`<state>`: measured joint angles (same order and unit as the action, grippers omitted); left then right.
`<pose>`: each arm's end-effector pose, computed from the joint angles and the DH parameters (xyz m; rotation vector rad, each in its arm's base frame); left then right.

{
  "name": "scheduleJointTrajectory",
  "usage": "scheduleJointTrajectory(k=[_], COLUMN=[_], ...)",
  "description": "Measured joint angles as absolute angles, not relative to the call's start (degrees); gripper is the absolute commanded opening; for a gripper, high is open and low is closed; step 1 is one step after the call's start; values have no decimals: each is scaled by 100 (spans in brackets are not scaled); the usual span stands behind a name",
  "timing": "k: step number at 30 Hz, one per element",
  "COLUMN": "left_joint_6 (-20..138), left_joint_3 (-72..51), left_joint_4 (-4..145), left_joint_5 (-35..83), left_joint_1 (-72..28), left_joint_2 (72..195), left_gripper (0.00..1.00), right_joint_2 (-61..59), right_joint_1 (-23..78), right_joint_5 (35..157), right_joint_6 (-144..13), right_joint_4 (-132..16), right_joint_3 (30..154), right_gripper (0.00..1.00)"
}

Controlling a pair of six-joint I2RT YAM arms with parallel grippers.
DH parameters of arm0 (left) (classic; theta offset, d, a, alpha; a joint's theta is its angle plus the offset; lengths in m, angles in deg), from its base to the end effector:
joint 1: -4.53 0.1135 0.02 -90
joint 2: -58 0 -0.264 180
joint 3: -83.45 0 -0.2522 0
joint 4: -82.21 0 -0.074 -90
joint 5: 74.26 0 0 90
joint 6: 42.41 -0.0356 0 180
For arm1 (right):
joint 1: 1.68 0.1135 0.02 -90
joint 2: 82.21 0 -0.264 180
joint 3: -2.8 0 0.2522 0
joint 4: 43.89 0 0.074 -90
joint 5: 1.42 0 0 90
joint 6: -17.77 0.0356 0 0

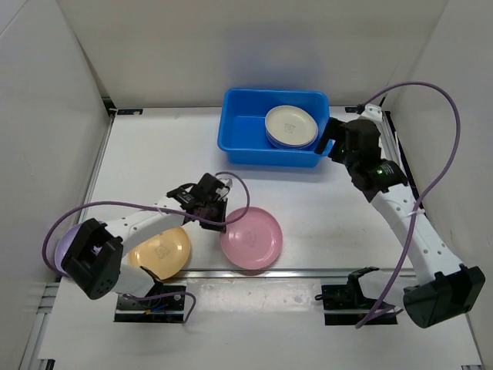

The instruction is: Place the plates into the plastic bin on the countertop

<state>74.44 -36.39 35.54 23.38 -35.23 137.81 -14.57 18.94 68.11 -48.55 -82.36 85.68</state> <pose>0.1928 -0.1665 0.1884 0.3574 2.8065 -0.4835 0.2492 0.0805 0.3816 0.2824 1.9320 0.1575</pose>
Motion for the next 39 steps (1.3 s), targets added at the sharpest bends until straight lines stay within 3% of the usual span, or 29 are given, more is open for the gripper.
scheduleJointTrajectory(k=[5,13,19,32,39], left_joint_6=[7151,6594,6290,6659,7367], left_joint_3=[-2940,-697,1180,4752,5036], left_joint_4=[3204,3176,3397,3268,3923], left_joint_5=[1971,1457,1053,1519,1989], left_joint_1=[-3534,-3534,-3381,-2378,-2131], left_joint_2=[13569,13949,15361,18837,19591], left_gripper=[10,10,10,10,10], right_joint_2=[-1750,-1809,-1899,-2229,-2260], right_joint_1=[1883,1699,1671,1654,1630], right_joint_5=[5917,4536,4265,4226,4226], right_joint_6=[-4391,-3430,-3150,-3063,-3056], right_joint_4=[-8501,-9419,-9801,-10013,-10107], right_joint_3=[8286,8181,7943,7866,7860], right_gripper=[99,99,99,99,99])
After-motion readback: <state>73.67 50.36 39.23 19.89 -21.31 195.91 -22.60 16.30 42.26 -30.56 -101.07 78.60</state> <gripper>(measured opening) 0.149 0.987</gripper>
